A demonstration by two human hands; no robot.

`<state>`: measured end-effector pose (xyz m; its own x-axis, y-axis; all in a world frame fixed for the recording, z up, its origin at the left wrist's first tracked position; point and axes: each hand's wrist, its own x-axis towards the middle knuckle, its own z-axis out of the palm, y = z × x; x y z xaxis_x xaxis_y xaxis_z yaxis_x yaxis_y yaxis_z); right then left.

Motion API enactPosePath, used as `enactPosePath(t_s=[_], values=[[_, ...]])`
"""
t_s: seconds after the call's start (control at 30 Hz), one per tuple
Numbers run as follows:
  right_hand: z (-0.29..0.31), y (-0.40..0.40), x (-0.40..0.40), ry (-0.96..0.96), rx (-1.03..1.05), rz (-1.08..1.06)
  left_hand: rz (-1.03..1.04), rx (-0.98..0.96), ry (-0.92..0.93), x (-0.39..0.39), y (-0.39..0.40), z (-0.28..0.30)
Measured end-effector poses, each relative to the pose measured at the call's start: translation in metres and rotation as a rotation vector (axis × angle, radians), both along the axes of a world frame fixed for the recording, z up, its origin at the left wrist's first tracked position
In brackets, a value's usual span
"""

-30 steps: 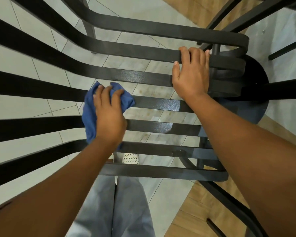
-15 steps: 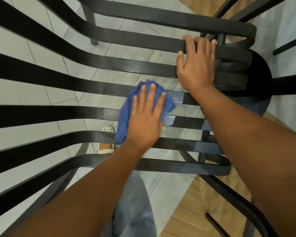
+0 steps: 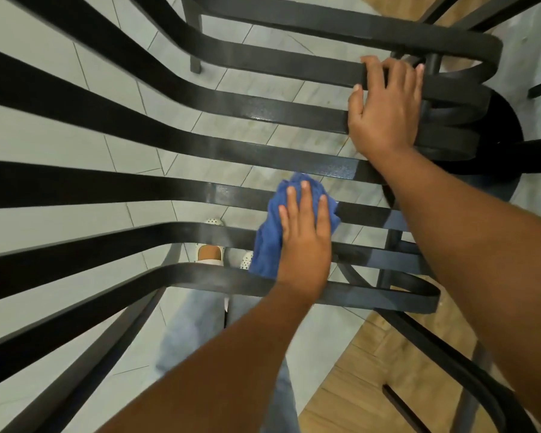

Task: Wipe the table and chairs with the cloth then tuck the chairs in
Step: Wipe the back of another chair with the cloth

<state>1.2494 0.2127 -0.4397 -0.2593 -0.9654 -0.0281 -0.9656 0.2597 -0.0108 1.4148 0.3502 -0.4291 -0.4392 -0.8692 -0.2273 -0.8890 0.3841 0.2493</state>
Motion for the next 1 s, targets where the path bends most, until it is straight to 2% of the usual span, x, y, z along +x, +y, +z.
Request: enactPosePath(t_s=[0.1,0.17,0.3,0.4,0.53,0.67,0.77,0.87,0.93,1.0], values=[[-0.001,0.001,-0.001,0.009,-0.001,0.008,-0.078,0.078,0.083,-0.003,0.008,0.004],[-0.001,0.001,-0.001,0.0,0.004,0.005,-0.089,0.005,0.066,0.023,0.002,-0.006],[0.001,0.0,0.0,0.0,0.003,0.005,0.033,-0.024,0.02,0.105,-0.013,-0.015],[0.002,0.0,0.0,0.002,0.01,0.006,0.113,-0.01,0.057,0.131,-0.019,-0.014],[-0.001,0.0,0.0,0.008,0.008,0.003,0.253,0.0,0.087,0.098,-0.008,-0.016],[-0.001,0.001,0.001,0.012,0.007,-0.003,0.05,-0.048,0.101,0.05,0.013,-0.016],[0.001,0.0,-0.001,-0.022,0.044,0.003,0.063,-0.046,0.091,0.038,0.014,-0.011],[0.013,0.007,0.014,-0.111,0.119,0.007,0.08,0.179,0.408,0.055,0.007,-0.007],[0.021,0.033,0.038,-0.221,0.112,0.169,0.093,0.329,0.591,0.065,0.0,0.002],[0.028,0.071,0.07,-0.353,0.075,0.388,0.108,0.422,0.689,0.074,-0.009,0.012]])
